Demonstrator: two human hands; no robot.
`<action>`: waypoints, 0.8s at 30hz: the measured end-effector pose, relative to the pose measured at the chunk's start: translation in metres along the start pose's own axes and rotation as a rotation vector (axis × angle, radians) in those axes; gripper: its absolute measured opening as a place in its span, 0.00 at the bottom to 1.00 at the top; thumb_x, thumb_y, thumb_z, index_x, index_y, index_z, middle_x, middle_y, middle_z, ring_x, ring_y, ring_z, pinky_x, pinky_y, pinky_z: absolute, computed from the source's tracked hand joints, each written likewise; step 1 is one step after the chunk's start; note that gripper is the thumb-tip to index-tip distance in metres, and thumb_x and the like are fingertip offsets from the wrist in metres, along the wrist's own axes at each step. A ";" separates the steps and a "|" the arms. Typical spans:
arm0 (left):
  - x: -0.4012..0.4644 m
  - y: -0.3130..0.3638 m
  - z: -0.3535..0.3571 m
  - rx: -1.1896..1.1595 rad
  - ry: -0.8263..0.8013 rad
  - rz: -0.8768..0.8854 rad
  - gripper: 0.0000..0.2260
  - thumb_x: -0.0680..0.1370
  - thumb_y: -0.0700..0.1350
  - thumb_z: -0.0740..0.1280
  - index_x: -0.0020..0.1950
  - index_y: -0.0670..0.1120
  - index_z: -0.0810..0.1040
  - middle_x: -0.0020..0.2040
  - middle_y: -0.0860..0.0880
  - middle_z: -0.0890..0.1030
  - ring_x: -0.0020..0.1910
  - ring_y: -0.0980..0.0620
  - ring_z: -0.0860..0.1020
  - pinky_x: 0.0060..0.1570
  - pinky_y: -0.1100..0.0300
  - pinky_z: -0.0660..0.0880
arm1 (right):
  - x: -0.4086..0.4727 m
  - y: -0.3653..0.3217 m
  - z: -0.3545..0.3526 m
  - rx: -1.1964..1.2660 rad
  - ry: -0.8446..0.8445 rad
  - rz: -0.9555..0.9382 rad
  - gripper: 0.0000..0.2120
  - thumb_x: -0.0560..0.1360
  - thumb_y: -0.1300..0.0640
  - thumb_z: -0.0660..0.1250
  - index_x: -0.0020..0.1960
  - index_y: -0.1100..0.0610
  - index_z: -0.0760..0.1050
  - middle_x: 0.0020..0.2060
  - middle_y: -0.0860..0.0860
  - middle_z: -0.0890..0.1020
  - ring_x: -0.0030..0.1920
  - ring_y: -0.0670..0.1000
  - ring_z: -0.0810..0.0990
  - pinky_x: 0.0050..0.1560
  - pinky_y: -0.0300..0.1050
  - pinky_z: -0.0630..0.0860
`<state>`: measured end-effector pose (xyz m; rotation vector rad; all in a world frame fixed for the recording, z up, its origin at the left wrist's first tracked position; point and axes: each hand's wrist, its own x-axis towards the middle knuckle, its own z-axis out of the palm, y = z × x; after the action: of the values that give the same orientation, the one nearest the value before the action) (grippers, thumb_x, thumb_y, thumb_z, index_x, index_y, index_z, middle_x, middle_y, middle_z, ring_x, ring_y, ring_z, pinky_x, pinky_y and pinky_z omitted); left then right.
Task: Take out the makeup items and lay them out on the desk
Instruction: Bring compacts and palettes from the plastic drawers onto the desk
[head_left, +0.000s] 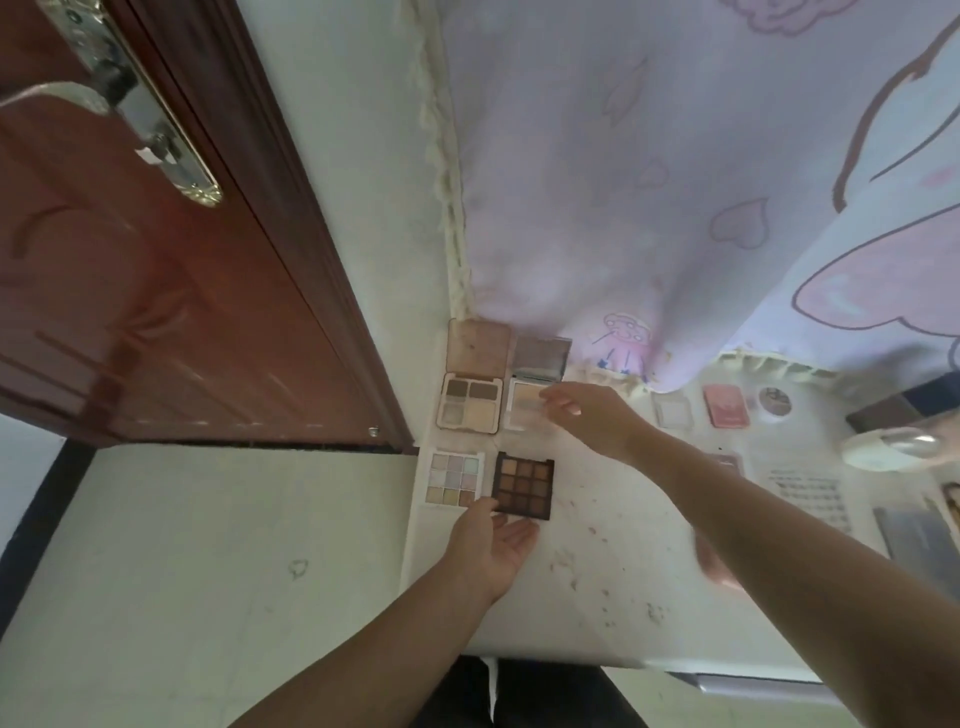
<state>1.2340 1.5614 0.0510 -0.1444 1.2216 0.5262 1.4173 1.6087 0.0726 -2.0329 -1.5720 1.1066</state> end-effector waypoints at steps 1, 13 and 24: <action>0.000 -0.002 0.001 0.040 0.005 -0.001 0.21 0.81 0.39 0.59 0.70 0.30 0.60 0.67 0.30 0.67 0.67 0.35 0.67 0.68 0.45 0.65 | -0.007 0.004 -0.008 0.005 0.034 0.011 0.14 0.78 0.54 0.63 0.62 0.54 0.76 0.53 0.47 0.80 0.51 0.44 0.76 0.49 0.30 0.67; 0.009 -0.106 0.080 0.715 -0.193 -0.032 0.10 0.81 0.41 0.59 0.59 0.41 0.74 0.53 0.42 0.77 0.52 0.46 0.75 0.53 0.52 0.73 | -0.156 0.131 -0.052 -0.462 -0.063 0.184 0.16 0.74 0.48 0.65 0.60 0.47 0.72 0.62 0.46 0.74 0.57 0.48 0.74 0.58 0.43 0.72; 0.005 -0.150 0.095 0.656 -0.175 0.095 0.09 0.80 0.41 0.59 0.51 0.41 0.79 0.50 0.41 0.80 0.49 0.47 0.76 0.51 0.53 0.73 | -0.166 0.165 -0.034 -0.549 -0.042 -0.088 0.24 0.73 0.40 0.61 0.63 0.51 0.63 0.62 0.49 0.69 0.62 0.53 0.68 0.58 0.46 0.71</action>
<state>1.3858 1.4683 0.0537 0.5082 1.1753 0.1928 1.5376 1.4076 0.0438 -2.2413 -2.1458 0.7403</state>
